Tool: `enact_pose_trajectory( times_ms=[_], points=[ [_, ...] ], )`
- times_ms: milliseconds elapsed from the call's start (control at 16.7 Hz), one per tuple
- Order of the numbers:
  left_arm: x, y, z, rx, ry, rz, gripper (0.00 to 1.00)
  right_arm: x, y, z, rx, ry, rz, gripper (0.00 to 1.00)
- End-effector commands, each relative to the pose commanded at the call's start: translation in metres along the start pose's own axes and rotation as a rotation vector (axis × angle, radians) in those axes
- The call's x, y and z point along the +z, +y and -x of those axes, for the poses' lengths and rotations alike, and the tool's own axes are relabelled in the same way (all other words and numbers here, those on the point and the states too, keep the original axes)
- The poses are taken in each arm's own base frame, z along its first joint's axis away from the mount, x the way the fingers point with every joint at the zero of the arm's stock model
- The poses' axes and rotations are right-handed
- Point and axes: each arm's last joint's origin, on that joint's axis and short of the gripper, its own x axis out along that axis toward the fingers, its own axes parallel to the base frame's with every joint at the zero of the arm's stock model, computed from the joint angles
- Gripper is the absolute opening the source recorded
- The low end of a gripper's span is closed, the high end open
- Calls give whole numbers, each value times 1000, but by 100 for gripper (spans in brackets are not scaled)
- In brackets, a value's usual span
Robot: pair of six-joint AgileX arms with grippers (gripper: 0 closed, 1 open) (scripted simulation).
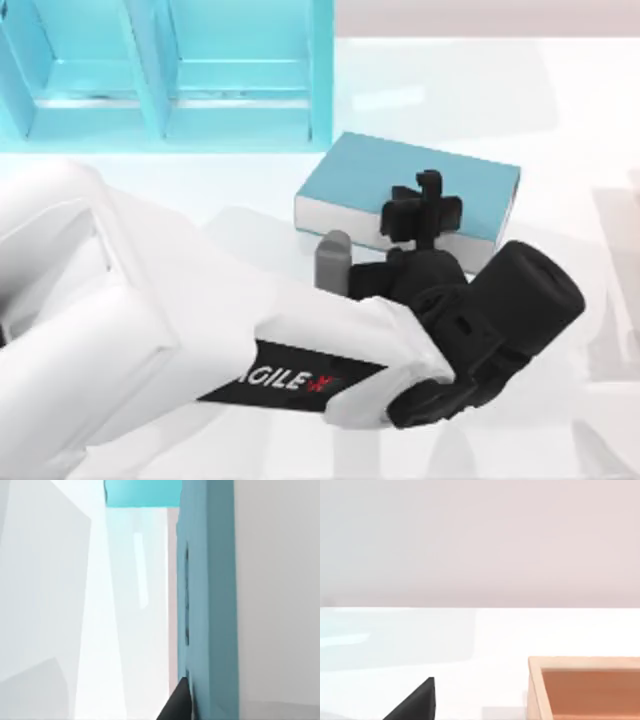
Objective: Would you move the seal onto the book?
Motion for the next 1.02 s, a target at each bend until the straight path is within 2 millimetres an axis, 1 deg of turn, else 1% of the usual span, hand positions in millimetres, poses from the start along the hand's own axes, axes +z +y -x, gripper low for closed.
enact_pose_trajectory(
  times_ms=[120,480,720,1020],
  points=[
    [1,5,-3,6,-7,-12,0,0,0,0,0,0,0,100],
    [0,30,-10,6,-4,-11,0,0,0,0,0,0,0,100],
    [0,32,-10,6,-4,-10,0,0,0,0,0,0,0,100],
    [0,32,-10,6,-4,-10,38,0,0,0,0,0,0,100]
  ],
)
